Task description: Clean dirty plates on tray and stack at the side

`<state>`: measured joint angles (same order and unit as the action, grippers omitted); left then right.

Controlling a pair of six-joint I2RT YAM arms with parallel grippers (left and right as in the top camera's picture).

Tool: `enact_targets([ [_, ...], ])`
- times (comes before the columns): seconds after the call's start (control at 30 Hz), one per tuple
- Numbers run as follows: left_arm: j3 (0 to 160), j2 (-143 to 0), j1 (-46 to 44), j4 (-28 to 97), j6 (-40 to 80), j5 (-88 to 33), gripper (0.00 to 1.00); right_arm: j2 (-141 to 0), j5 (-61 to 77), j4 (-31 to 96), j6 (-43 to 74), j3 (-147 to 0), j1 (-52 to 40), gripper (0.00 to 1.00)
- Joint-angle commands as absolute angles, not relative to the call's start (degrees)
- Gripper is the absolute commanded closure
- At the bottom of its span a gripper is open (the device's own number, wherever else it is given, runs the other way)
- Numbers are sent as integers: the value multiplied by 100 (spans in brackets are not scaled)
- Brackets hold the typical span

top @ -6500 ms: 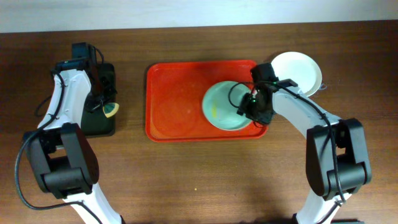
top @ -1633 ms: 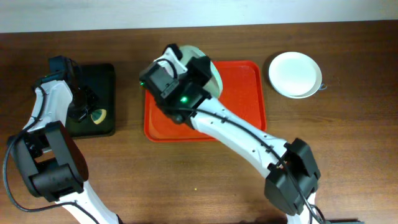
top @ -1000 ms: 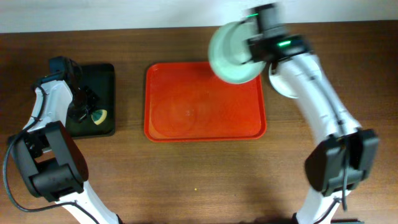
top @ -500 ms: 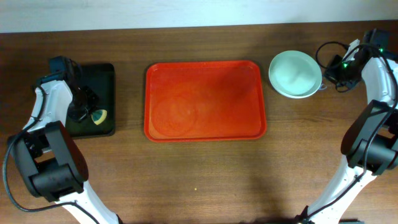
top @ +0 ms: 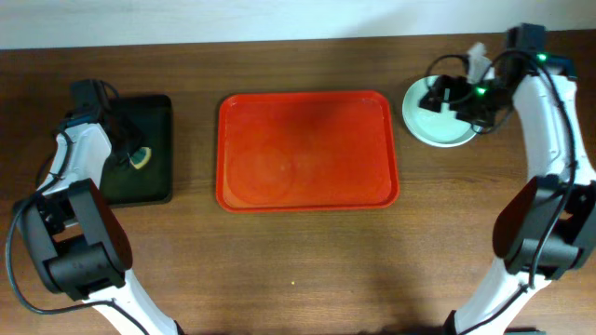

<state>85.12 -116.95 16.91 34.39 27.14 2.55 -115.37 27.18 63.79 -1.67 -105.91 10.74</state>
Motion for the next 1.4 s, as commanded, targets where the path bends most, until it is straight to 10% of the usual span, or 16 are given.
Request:
enact_targets([
  [0.0,8628,-11747,1695,3205,2620,303,0,-11078,2827,6420,-412,-10604,539,1],
  [0.4,9437,-9653,1688,5804,2204,-283,1,-8473,1535,7577,-580,-10602,-821,1],
  [1.37,9282,-9662,1695,5798,2307,-279,1,-7887,1603,8025,-556,-10591,-1531,1],
])
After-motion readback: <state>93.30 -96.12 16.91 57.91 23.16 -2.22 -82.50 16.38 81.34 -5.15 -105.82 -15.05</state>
